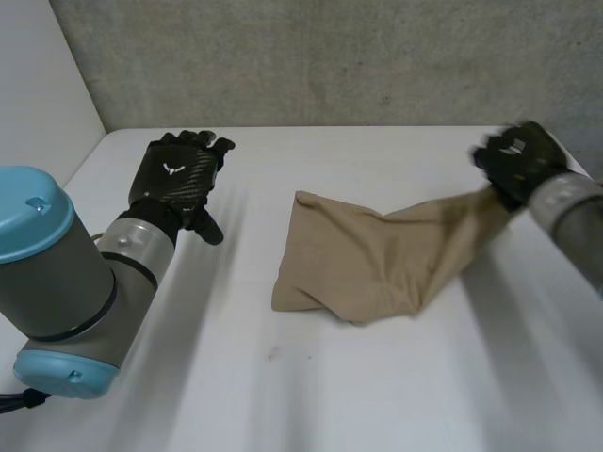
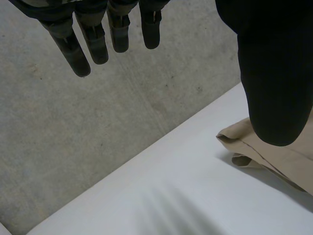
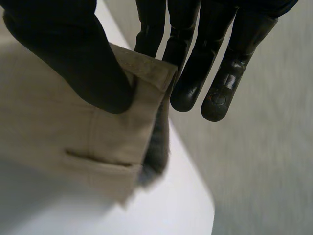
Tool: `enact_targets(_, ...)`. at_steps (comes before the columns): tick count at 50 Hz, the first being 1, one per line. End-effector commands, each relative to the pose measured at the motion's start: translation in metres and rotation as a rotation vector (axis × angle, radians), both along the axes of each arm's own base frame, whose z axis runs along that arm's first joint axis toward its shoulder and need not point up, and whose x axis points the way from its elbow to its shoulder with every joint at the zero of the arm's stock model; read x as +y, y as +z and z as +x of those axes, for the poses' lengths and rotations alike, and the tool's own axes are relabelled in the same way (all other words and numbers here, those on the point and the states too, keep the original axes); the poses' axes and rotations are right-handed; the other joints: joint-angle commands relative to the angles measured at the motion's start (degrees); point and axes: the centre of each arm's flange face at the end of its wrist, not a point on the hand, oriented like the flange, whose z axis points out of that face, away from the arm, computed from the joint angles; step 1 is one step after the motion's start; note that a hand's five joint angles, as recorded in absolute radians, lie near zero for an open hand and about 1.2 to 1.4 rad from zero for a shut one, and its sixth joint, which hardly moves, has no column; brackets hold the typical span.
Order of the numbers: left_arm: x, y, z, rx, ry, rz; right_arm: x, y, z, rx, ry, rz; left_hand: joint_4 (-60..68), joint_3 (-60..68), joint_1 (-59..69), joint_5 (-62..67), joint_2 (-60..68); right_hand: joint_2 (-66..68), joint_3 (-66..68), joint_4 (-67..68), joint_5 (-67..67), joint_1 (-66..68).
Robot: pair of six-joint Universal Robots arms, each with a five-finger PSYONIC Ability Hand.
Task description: Fold the shorts.
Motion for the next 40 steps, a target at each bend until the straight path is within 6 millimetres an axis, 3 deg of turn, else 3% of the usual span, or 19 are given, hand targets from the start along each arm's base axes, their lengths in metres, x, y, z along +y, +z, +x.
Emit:
enact_targets(1,0.000,-0.002,-0.002,0.000,-0.003,0.004,0.065,-0.010,0.114,-0.034,0.399,-0.049,-1.60,-2.02,-1.72,-2.56,-1.42,12.72,12.38,11.70,14.88,26.35)
enact_targets(5,-0.002,0.002,-0.002,0.009,0.003,-0.007,0.104,-0.046,0.153,-0.037,0.628,0.014,-1.60,-2.02,-1.72,-2.56,-1.42,12.72,12.38,11.70,14.88,26.35)
enact_targets(8,-0.004,0.004,-0.001,0.021,0.007,-0.008,0.119,-0.079,0.160,-0.030,0.728,0.115,-1.43,-1.85,-1.56,-2.39,-1.25,12.72,12.38,11.70,14.88,26.35)
enact_targets(10,-0.005,0.007,-0.001,0.033,0.009,-0.013,0.122,-0.089,0.160,-0.038,0.753,0.158,-1.43,-1.85,-1.55,-2.39,-1.25,11.94,11.60,10.93,14.11,25.58)
enact_targets(11,-0.006,0.009,-0.002,0.037,0.009,-0.017,0.123,-0.091,0.160,-0.045,0.759,0.172,-1.26,-1.68,-1.39,-2.22,-1.08,2.28,1.94,1.26,4.44,15.91)
enact_targets(12,-0.006,0.010,-0.002,0.041,0.007,-0.021,0.122,-0.091,0.160,-0.060,0.752,0.188,-1.26,-1.68,-1.39,-2.22,-1.08,-19.97,-20.31,-20.98,-17.81,-6.33)
enact_targets(15,-0.009,0.017,-0.004,0.050,0.008,-0.038,0.115,-0.080,0.158,-0.104,0.706,0.188,-1.26,-1.68,-1.39,-2.22,-1.08,-46.02,-46.36,-47.03,-43.85,-32.38)
enact_targets(16,-0.011,0.021,-0.005,0.057,0.007,-0.051,0.110,-0.062,0.156,-0.152,0.650,0.174,-1.10,-1.51,-1.22,-2.06,-0.91,-56.76,-57.09,-57.77,-54.59,-43.12)
enact_targets(19,-0.015,0.027,-0.007,0.067,0.005,-0.070,0.098,-0.033,0.148,-0.261,0.534,0.162,-0.93,-1.34,-1.05,-1.89,-0.75,-57.28,-57.62,-58.30,-55.12,-43.65)
enact_targets(22,-0.020,0.032,-0.014,0.081,-0.006,-0.085,0.071,-0.003,0.124,-0.452,0.356,0.183,-0.76,-1.18,-0.88,-1.72,-0.58,-57.28,-57.62,-58.30,-55.12,-43.65)
enact_targets(23,-0.021,0.030,-0.016,0.080,-0.009,-0.080,0.060,0.007,0.111,-0.530,0.288,0.193,-0.76,-1.18,-0.88,-1.72,-0.58,-57.28,-57.62,-58.30,-55.12,-43.65)
enact_targets(26,-0.024,0.021,-0.032,0.099,-0.042,-0.058,0.051,0.015,0.101,-0.624,0.242,0.221,-0.59,-1.01,-0.71,-1.55,-0.41,-57.28,-57.62,-58.30,-55.12,-43.65)
enact_targets(29,-0.018,0.010,-0.054,0.125,-0.098,-0.014,0.047,0.004,0.097,-0.645,0.211,0.280,-0.26,-0.67,-0.38,-1.21,-0.07,-57.28,-57.62,-58.30,-55.12,-43.65)
enact_targets(35,-0.019,-0.041,-0.079,0.091,-0.133,0.133,0.042,-0.050,0.098,-0.532,0.129,0.436,-0.25,-0.67,-0.38,-1.21,-0.07,-57.28,-57.62,-58.30,-55.12,-43.65)
enact_targets(40,-0.020,-0.081,-0.081,0.024,-0.124,0.234,0.040,-0.085,0.095,-0.465,0.062,0.530,-0.09,-0.50,-0.21,-1.04,0.10,-57.28,-57.62,-58.30,-55.12,-43.65)
